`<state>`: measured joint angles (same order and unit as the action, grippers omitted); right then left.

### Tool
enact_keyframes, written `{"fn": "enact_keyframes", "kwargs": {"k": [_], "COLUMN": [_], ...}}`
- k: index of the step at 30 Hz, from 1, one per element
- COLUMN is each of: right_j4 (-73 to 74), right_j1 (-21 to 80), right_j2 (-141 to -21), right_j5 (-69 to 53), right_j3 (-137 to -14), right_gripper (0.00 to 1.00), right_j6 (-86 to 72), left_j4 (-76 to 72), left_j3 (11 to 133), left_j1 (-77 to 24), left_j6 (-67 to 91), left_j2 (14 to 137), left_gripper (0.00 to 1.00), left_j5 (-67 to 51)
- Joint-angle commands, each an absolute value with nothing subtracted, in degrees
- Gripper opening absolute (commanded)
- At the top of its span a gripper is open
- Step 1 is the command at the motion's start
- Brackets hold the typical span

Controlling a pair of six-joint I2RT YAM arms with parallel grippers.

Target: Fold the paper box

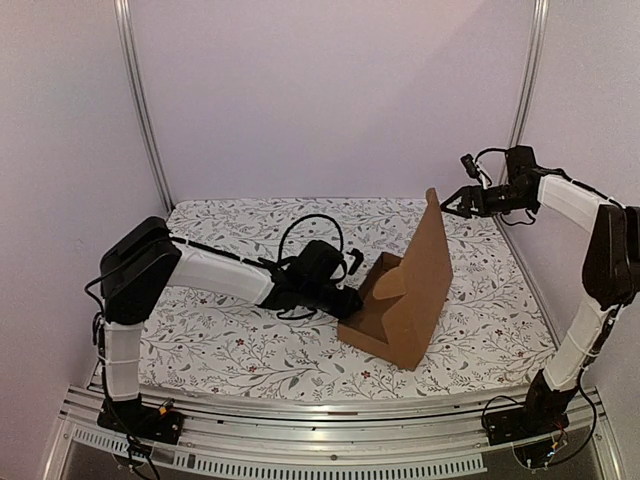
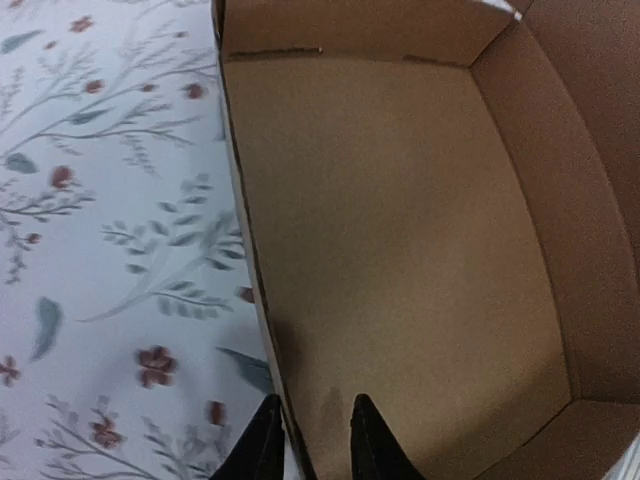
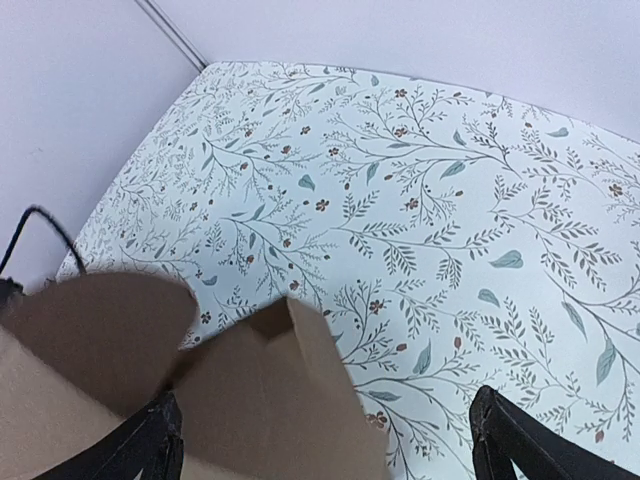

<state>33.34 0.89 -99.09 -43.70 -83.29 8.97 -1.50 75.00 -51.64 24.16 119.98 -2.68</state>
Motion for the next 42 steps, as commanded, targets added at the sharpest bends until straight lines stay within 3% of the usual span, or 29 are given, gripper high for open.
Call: {"fn": "enact_keyframes", "kwargs": {"k": [1, 6, 11, 18, 25, 32, 37, 42], "right_j4": [29.2, 29.1, 29.4, 35.1, 41.7, 44.2, 44.5, 44.6], "right_j1": [0.8, 1.9, 2.8, -4.1, -9.2, -9.7, -9.6, -9.6], "right_j2": [-106.4, -115.2, -113.5, -104.4, -97.1, -91.4, -89.0, -87.8], "right_j5": [-50.7, -55.0, -53.1, -48.2, -45.8, -46.0, -45.4, -44.9], "right_j3": [-88.7, -94.8, -91.8, -88.6, -86.1, -82.8, -81.8, -80.6], "right_gripper": [0.99, 0.99, 0.99, 0.99, 0.99, 0.99, 0.99, 0.99], "right_j6": [5.1, 0.3, -0.3, 6.3, 10.9, 12.0, 12.3, 12.2], "left_j4": [-11.4, -7.5, -10.3, -5.1, 15.0, 19.1, 18.8, 20.2], "left_j3": [71.8, 69.4, 63.7, 73.1, 92.6, 95.1, 96.7, 98.7], "left_j1": [-63.7, -70.9, -72.7, -70.7, -67.6, -65.6, -65.5, -65.7], "left_j6": [21.1, 22.3, 20.3, 16.0, 19.2, 23.7, 24.3, 23.7], "left_j2": [117.9, 115.9, 109.0, 115.7, 126.3, 126.0, 127.0, 128.3], "left_gripper": [0.25, 0.38, 0.41, 0.42, 0.39, 0.25, 0.31, 0.32], "left_j5": [-5.9, -3.4, 2.1, -2.1, 2.9, 2.3, -5.6, -5.4]}}
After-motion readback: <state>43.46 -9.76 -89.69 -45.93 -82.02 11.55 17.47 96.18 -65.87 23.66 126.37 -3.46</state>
